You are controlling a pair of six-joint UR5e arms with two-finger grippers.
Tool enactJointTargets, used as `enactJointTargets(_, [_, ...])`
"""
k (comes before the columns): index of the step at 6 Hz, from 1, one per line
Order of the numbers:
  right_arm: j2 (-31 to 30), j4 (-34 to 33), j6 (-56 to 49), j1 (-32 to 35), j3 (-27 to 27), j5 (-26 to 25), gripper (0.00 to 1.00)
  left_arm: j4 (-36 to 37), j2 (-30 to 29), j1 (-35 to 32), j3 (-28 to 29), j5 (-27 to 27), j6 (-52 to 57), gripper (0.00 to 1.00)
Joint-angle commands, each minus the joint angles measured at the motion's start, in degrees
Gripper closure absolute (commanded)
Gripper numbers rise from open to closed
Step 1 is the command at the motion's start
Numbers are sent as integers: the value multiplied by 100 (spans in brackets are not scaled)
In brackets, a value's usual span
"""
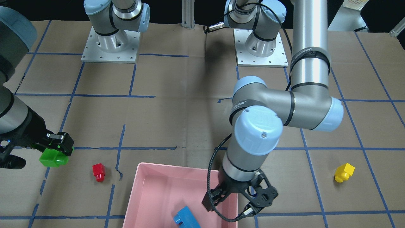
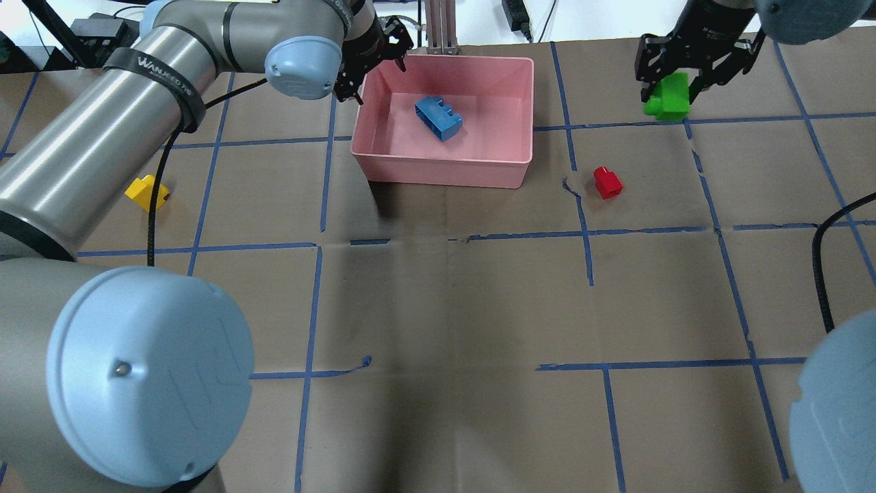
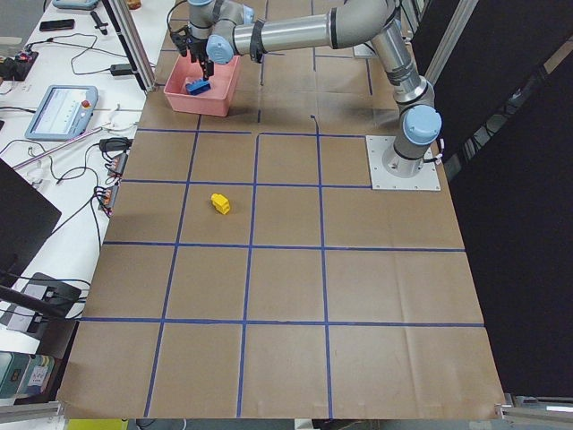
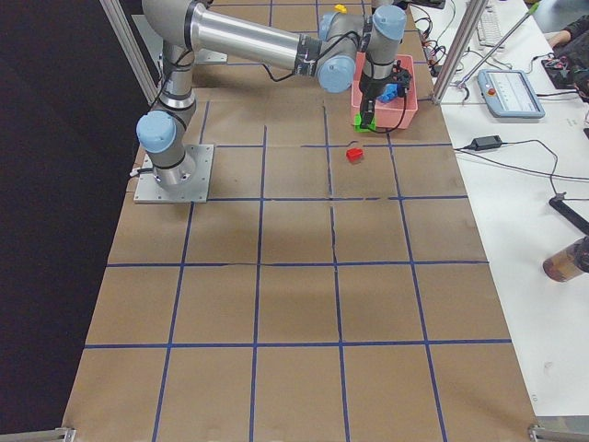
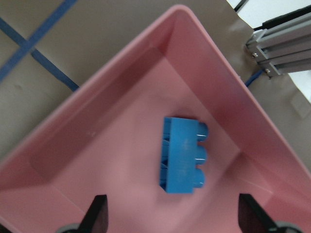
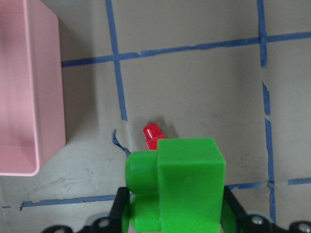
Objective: Put all blocks into box
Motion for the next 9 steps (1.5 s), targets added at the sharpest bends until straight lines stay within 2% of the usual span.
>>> enactJointTargets(1, [629,-30,100,511,-955,74,57,2,918,906,-1187,135,2807,2])
enactJointTargets(3, [1376,-56,879,1274,-1704,83,57,-85,1430,1830,-1841,361,5569,1])
enactJointTargets(4, [1676,-91,1100,1548,-1942,74,57,-77,1485,2122,-2026,738,6914,1])
enactJointTargets(5, [1861,-257,1128,1672,-1962,74,57,2,1459,2499,-2185,724,7980,3])
enactJointTargets(7, [1907,-355,1111,1691,-1962,66,57,29,1336,3142,-2309,680,9042,3])
enactJointTargets(9, [1890,-346,1111,1674,-1945,48,57,474,1074,3197,-2309,680,9449,5])
